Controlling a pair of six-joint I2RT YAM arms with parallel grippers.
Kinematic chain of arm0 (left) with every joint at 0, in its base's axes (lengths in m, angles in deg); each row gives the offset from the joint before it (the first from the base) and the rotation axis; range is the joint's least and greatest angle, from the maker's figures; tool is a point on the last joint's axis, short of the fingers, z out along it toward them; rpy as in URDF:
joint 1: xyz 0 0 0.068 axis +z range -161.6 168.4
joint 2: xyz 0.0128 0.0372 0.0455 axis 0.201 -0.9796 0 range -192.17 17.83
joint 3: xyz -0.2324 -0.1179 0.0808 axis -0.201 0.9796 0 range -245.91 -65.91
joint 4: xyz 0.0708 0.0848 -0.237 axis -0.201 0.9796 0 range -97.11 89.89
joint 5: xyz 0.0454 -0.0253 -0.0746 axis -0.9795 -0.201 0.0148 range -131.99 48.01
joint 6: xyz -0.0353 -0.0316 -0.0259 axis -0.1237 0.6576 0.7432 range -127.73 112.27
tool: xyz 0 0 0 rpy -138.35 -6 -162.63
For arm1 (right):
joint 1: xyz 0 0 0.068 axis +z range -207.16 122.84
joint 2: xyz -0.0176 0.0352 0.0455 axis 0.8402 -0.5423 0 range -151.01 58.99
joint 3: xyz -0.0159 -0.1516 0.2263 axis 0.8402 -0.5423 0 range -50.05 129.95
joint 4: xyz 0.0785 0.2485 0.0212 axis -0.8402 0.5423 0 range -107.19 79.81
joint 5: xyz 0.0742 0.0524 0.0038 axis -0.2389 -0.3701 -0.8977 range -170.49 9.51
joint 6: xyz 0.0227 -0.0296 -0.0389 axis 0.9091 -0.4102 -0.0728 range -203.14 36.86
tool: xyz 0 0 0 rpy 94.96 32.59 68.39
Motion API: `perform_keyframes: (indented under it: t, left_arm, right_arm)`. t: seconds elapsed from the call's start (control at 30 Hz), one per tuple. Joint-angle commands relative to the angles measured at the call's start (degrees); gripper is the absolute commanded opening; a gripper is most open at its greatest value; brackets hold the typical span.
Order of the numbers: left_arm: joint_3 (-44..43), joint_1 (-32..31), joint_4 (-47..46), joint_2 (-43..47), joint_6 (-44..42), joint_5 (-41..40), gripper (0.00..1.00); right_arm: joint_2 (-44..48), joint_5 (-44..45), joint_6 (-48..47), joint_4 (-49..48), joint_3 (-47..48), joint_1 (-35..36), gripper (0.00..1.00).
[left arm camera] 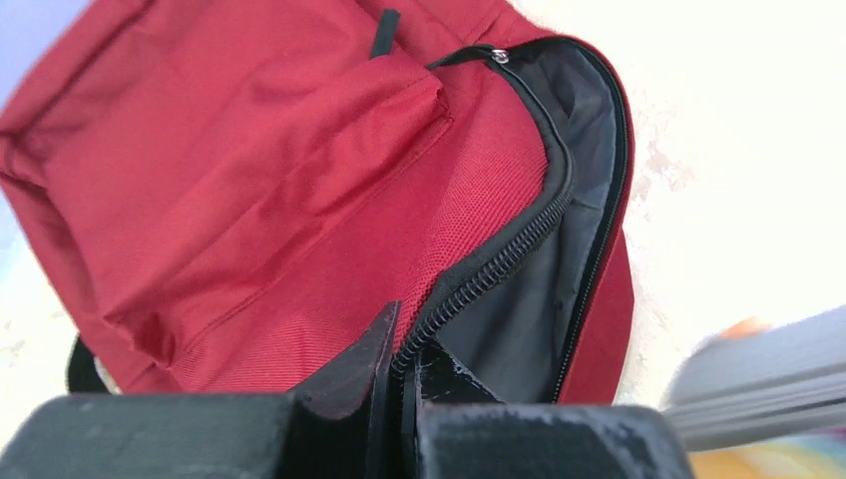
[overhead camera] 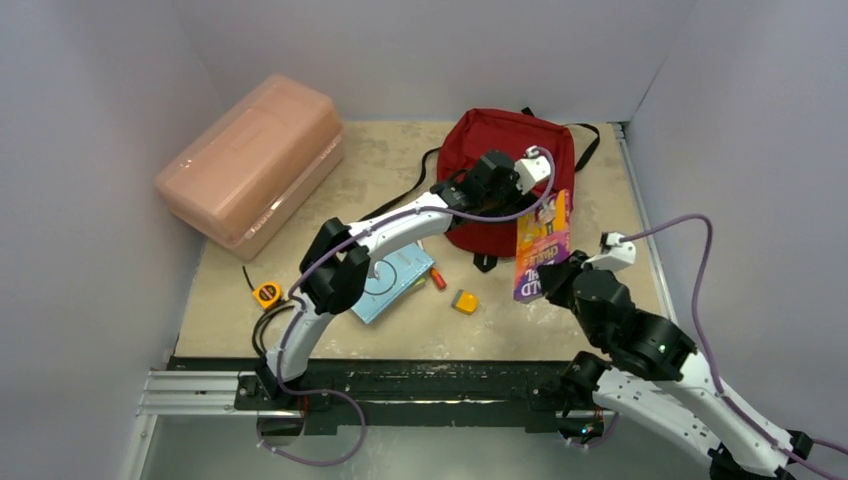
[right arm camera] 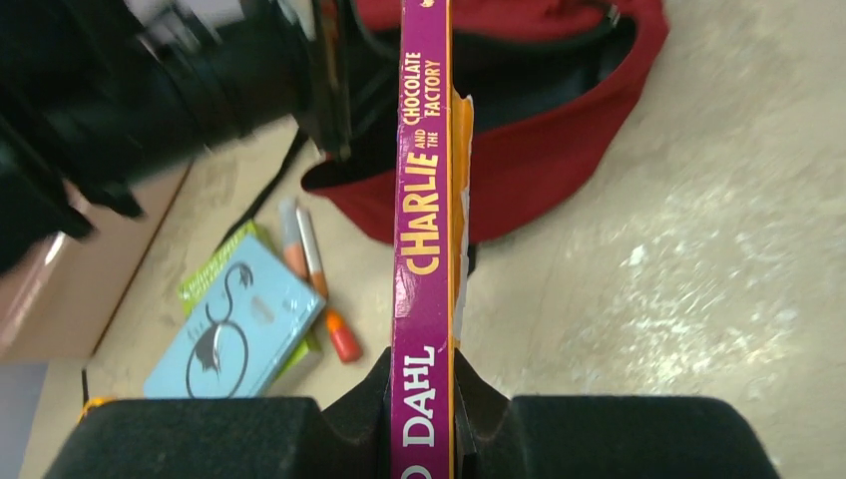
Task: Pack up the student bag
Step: Place the book in the student bag.
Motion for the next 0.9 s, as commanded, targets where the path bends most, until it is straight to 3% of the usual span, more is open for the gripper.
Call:
perform_keyframes:
  t: [0.0,0.13,0.33,0.5,0.6,0.73,0.87]
  left_arm:
    - [-5.24,0.53,3.59,8.42,1.32,4.63,0.0]
    - [-11.83,0.77,10.01,7.09,2.55,7.04,0.0]
    - [-12.19,1.38,10.25,9.37,2.78,6.5,0.0]
    - [-12.22,1.39,11.44,11.38,0.65,8.02,0.0]
    - [-11.34,1.39,11.84,12.4,-0.74,7.82,0.0]
    - [-10.24,1.39,12.34,13.67,-1.62,8.24,0.0]
    - [-9.77,1.39,13.06,14.28,-1.39,9.51,0.0]
  right_arm:
    - [0.66,-10.72,8.05,-10.31,-4.81,0.16,0.0]
    - [2.72,-14.69,14.32,-11.08,-7.3,0.16,0.0]
    - [6.49,-17.29,21.14,-15.61,-12.9,0.16,0.0]
    - [0.48,-15.48,23.34,-20.05,-12.72,-0.91,0.0]
    - [-4.46,-21.22,21.97,-25.35,-13.27,-6.96,0.0]
    - [-7.97,-39.99,21.32,-40.22,-19.46,-23.42,0.0]
    - [-14.81,-49.54,21.32,-55.0,-21.94,-30.36,0.0]
